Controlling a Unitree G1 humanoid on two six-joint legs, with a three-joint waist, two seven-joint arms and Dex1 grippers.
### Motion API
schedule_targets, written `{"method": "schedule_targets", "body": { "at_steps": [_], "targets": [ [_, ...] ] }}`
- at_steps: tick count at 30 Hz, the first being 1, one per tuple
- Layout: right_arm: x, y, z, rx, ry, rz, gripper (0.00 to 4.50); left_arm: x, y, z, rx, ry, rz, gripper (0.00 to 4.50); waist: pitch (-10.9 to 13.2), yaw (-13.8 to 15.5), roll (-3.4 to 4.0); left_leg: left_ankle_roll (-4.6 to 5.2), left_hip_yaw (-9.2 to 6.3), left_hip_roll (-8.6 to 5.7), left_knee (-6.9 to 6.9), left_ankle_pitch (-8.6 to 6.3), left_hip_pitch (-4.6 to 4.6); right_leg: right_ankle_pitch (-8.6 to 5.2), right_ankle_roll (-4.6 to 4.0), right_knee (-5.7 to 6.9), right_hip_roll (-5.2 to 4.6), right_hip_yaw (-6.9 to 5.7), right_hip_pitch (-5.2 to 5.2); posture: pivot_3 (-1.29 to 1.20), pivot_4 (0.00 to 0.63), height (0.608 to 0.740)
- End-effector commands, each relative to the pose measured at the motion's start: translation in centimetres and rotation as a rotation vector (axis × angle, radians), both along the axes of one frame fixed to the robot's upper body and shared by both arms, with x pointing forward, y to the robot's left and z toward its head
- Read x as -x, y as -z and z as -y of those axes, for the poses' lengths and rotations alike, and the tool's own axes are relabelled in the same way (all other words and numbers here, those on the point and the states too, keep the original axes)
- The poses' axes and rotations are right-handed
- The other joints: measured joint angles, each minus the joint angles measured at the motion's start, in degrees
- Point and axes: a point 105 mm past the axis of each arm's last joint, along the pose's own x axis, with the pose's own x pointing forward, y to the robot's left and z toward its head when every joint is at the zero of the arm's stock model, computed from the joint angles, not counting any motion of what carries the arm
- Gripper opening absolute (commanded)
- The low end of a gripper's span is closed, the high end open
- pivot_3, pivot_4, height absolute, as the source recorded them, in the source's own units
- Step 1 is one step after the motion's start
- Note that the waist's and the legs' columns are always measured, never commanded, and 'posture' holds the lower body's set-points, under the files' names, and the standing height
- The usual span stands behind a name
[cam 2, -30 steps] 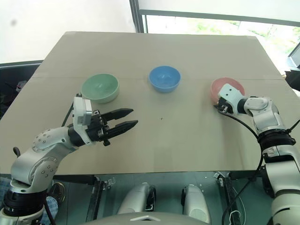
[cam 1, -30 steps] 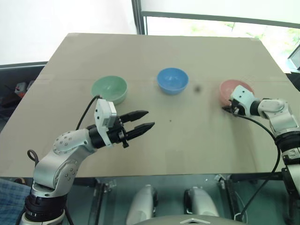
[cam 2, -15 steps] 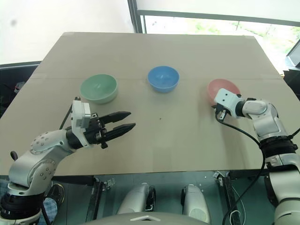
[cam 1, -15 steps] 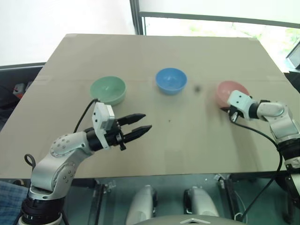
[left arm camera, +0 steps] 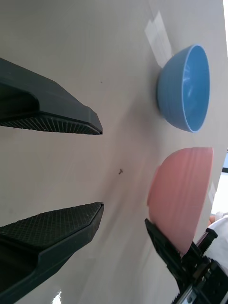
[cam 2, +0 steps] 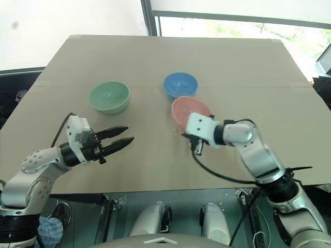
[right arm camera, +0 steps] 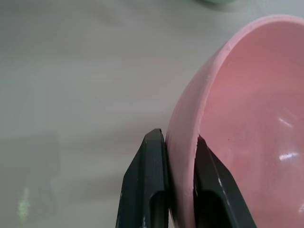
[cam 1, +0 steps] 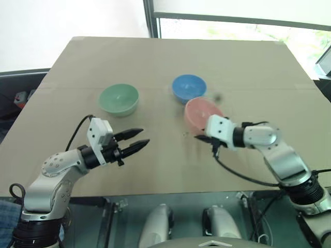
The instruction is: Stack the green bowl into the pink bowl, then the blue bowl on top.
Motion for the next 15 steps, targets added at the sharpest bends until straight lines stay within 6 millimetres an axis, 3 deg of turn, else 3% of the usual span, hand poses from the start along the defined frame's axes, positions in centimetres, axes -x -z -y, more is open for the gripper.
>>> {"method": "schedule_targets", "body": {
  "at_steps": [1, 7, 15],
  "targets": [
    [0.7, -0.5, -1.0, -0.005, 0.003, 0.012, 0.06, 0.0, -1.3, -0.5, -0.016, -0.006, 0.062, 2.38, 0.0, 0.18, 0.0, 0.0, 0.0, 0.0, 0.0, 0.0, 0.0, 0.0, -0.01, 0.02, 0.0, 0.0, -0.01, 0.0, 0.15, 0.74],
    [0.9, -0.2, -2.2, 0.017, -0.006, -0.005, 0.06, 0.1, -1.1, -0.5, -0.021, -0.007, 0.056, 2.38, 0.0, 0.15, 0.0, -0.01, 0.02, 0.0, -0.02, 0.0, -0.02, -0.01, -0.01, 0.05, 0.04, 0.01, -0.07, 0.0, 0.15, 0.74],
    [0.8, -0.2, -2.2, 0.05, -0.012, -0.021, 3.19, 0.3, -1.2, 0.2, -0.011, 0.0, 0.057, 2.38, -0.01, 0.3, -0.01, -0.01, 0.02, 0.0, -0.02, 0.0, -0.03, -0.01, -0.01, 0.05, 0.04, 0.0, -0.08, 0.0, 0.15, 0.74]
  ]
}}
